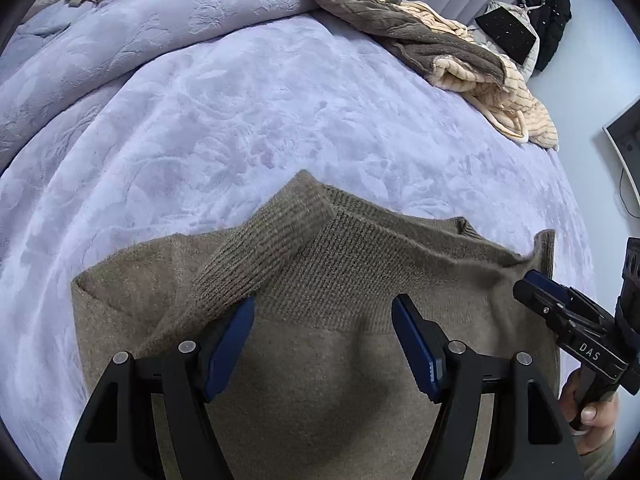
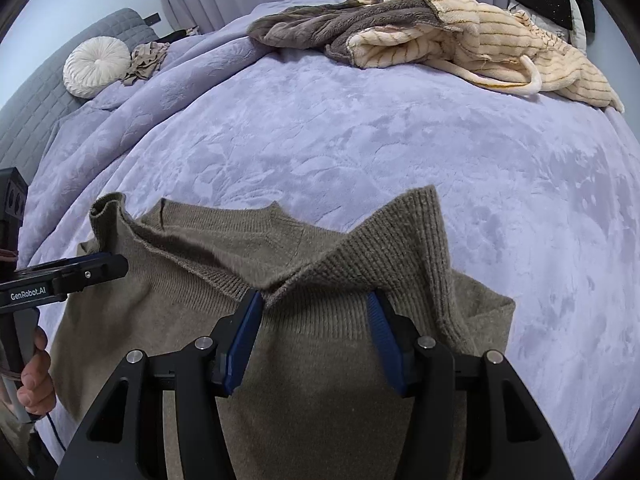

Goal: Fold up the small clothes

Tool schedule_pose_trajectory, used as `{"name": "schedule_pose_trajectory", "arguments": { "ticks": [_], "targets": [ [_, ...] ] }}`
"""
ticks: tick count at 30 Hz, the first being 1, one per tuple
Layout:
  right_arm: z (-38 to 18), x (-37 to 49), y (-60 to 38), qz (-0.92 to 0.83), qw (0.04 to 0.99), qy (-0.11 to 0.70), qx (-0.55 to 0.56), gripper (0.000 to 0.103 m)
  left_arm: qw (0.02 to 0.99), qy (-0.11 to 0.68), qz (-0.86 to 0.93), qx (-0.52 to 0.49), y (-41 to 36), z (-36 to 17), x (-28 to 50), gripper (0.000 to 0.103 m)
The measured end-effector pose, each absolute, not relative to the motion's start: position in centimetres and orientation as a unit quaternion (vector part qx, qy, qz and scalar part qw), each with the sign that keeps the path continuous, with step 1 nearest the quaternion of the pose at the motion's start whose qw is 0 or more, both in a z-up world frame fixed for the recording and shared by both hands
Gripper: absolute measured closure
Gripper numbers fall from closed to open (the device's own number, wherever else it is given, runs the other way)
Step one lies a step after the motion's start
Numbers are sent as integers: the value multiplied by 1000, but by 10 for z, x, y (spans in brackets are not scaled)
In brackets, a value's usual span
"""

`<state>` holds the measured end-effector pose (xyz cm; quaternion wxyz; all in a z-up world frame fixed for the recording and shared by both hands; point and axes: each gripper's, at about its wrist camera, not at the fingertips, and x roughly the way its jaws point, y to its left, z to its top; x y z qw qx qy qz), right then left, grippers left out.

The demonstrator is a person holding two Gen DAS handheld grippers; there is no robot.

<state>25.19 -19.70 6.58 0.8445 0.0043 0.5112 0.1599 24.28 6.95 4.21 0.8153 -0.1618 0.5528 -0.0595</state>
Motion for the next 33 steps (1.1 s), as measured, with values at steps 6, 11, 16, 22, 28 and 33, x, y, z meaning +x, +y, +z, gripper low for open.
{"name": "schedule_pose_trajectory", "arguments": {
  "ticks": [6,11,16,22,28,33],
  "targets": [
    [68,275,-219,113,854,506,41,44,813,552,-44,-180,84,43,243,31],
    [72,266,-213,124,860,495,24,44,832,536,-45,-137,58,56,246,31],
    [51,288,-215,89,850,520,21,44,806,570,-2,-161,81,14,271,31],
    [53,288,-237,27,851,524,6,44,813,560,-9,-160,86,37,253,31],
    [81,223,-238,83,861,501,37,39,825,551,-8,-124,72,58,195,31],
    [80,157,-217,124,861,493,-12,30,827,553,-4,-97,61,53,140,31]
  ]
}}
